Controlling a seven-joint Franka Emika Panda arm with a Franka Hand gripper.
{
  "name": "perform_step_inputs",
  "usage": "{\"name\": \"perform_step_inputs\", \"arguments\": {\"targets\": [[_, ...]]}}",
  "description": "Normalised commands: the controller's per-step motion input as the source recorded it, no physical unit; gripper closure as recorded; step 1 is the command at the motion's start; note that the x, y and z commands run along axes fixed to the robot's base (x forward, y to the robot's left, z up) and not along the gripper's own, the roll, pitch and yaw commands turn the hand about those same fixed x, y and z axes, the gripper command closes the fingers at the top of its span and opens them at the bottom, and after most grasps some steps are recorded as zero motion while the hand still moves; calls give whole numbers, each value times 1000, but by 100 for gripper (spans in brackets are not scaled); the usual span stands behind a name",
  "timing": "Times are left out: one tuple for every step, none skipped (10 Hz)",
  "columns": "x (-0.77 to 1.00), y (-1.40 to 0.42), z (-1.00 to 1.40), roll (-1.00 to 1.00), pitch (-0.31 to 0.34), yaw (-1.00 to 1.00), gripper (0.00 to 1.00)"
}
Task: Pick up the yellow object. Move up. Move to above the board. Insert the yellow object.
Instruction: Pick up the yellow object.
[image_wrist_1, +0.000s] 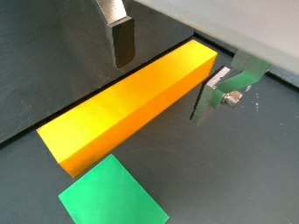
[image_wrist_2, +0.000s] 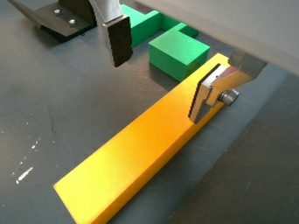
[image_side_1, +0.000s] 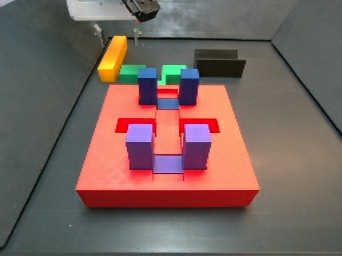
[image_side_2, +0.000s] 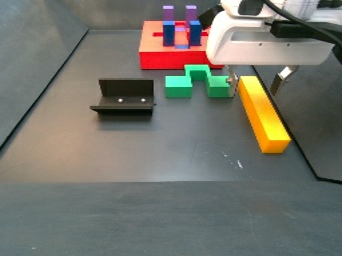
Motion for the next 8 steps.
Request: {"name": "perform_step_inputs", "arguments": {"targets": [[-214,89,-260,130,0,0,0],[-320,109,-254,90,0,-43,0],[-283,89,-260,91,0,-46,0],[-274,126,-246,87,0,-54,0],[-214,91,-194,61,0,-34,0],[0,0,-111,7,-1,0,0],[14,0,-106,0,-4,0,0],[43,0,-143,3,-9,0,0]]}}
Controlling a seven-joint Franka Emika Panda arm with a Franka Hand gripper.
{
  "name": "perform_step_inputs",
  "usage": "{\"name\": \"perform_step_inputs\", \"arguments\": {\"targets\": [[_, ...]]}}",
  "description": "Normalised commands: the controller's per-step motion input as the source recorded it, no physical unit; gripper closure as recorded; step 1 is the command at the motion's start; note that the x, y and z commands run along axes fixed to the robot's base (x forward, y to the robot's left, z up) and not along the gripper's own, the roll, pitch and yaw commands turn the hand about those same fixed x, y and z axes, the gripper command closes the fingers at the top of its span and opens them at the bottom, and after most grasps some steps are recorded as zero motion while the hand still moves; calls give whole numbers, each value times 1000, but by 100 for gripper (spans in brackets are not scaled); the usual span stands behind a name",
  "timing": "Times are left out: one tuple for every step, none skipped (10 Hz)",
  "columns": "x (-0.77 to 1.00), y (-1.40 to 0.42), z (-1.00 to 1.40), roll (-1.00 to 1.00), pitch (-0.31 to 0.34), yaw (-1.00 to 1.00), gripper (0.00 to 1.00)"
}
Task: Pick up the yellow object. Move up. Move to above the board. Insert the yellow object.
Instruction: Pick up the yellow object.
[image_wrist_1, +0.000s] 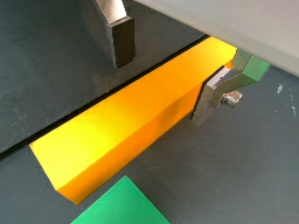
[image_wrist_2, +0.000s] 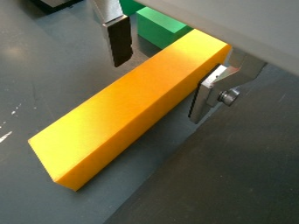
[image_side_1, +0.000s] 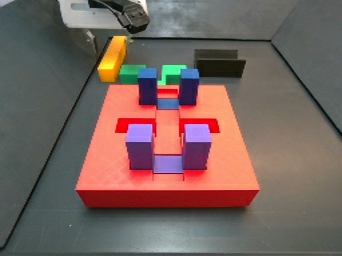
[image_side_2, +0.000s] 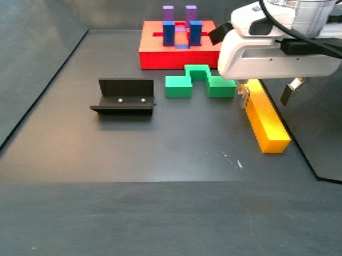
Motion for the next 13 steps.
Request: {"name": "perform_step_inputs", "arguments": {"targets": [[40,0,-180,13,-11,0,0],[54,3,-203,10,-19,-11,0],[66,14,-226,7,-26,-29,0],[109,46,-234,10,-29,-63,0],[134,94,-220,7,-23,-114,0],[143,97,-206,10,-14,-149,0],[157,63,-154,0,-6,-169,0],[23,43,-120,0,-3,-117,0],[0,0,-120,-41,-36,-57,0],[0,0,-114,-117,-86,-46,0],[0,0,-151,-153,-126,-49,0],[0,0,-131,-181,-137,-34,0],[0,0,-97,-150,-116,-29,0]]}}
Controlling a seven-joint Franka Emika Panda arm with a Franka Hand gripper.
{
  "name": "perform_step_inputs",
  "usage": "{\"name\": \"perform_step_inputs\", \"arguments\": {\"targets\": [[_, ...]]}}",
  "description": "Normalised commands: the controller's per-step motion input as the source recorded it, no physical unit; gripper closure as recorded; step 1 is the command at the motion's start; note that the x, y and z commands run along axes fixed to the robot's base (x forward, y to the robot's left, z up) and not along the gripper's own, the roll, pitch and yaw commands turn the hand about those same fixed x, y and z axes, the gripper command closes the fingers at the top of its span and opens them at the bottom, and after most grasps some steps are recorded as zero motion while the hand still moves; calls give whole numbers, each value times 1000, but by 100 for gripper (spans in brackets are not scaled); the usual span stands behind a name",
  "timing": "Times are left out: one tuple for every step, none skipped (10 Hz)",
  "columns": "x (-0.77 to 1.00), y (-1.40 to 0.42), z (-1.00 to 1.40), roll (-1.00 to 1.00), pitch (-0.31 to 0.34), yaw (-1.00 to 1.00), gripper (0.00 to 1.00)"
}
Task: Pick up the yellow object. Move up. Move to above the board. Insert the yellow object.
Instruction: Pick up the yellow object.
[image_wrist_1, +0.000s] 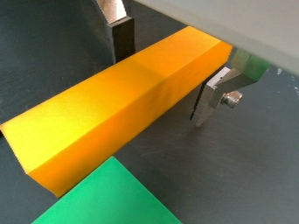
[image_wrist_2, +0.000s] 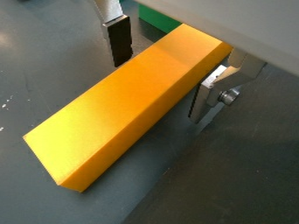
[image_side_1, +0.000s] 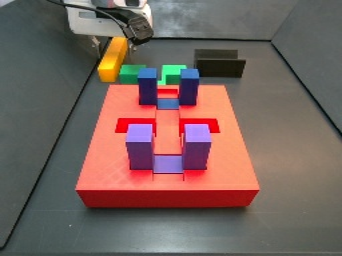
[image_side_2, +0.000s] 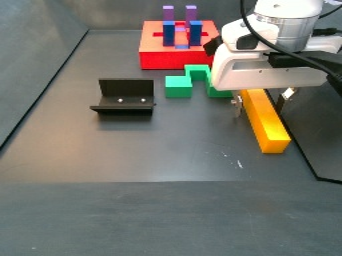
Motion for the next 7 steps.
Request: {"name": "perform_step_inputs", "arguments": {"targets": [[0,0,-83,-167,-116,-29,0],[0,11,-60,-203,-131,-29,0],[0,0,-63,-181,-131,-26,0],[0,0,-89,-150,-126,-14,0],[-17,0,-29,-23,-61,-6,0],[0,0,0,24,0,0,0],[0,0,0,0,0,0,0]]}}
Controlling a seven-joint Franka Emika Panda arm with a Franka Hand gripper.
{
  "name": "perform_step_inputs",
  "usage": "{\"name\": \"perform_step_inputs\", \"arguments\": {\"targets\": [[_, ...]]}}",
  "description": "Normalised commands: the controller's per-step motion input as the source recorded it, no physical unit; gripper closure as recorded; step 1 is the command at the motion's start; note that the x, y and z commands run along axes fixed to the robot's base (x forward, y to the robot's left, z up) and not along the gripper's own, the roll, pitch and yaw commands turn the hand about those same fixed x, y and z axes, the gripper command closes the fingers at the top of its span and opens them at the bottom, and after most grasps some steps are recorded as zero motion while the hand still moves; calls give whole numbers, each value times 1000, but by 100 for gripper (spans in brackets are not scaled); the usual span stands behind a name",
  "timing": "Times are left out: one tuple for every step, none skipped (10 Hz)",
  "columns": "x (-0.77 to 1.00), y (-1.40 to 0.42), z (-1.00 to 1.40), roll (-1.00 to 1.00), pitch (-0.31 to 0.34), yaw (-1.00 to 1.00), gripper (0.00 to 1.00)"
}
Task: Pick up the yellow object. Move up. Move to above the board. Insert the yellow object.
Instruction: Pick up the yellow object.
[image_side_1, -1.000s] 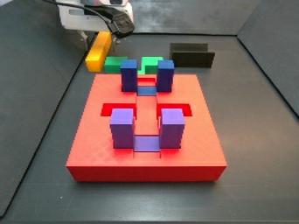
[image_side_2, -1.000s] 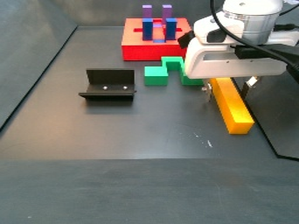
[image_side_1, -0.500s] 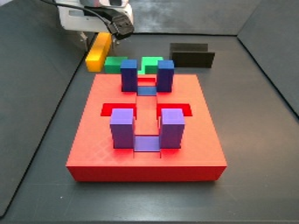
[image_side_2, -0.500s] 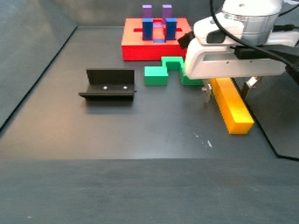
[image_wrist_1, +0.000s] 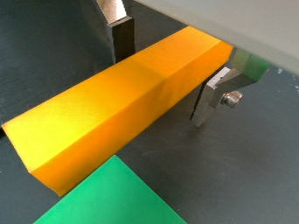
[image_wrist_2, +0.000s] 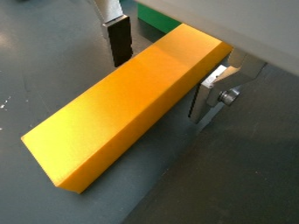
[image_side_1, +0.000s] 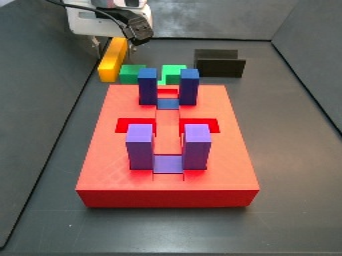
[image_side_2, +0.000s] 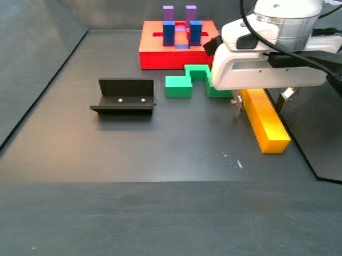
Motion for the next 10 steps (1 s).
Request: {"name": "perform_step_inputs", "arguments": {"targets": [[0,0,0,0,0,0,100],[0,0,0,0,0,0,100],[0,0,0,0,0,0,100],[0,0,0,0,0,0,100],[0,0,0,0,0,0,100],[0,0,0,0,0,0,100],[0,0,0,0,0,0,100],[0,0,0,0,0,0,100],[0,0,0,0,0,0,100],[0,0,0,0,0,0,100]]}}
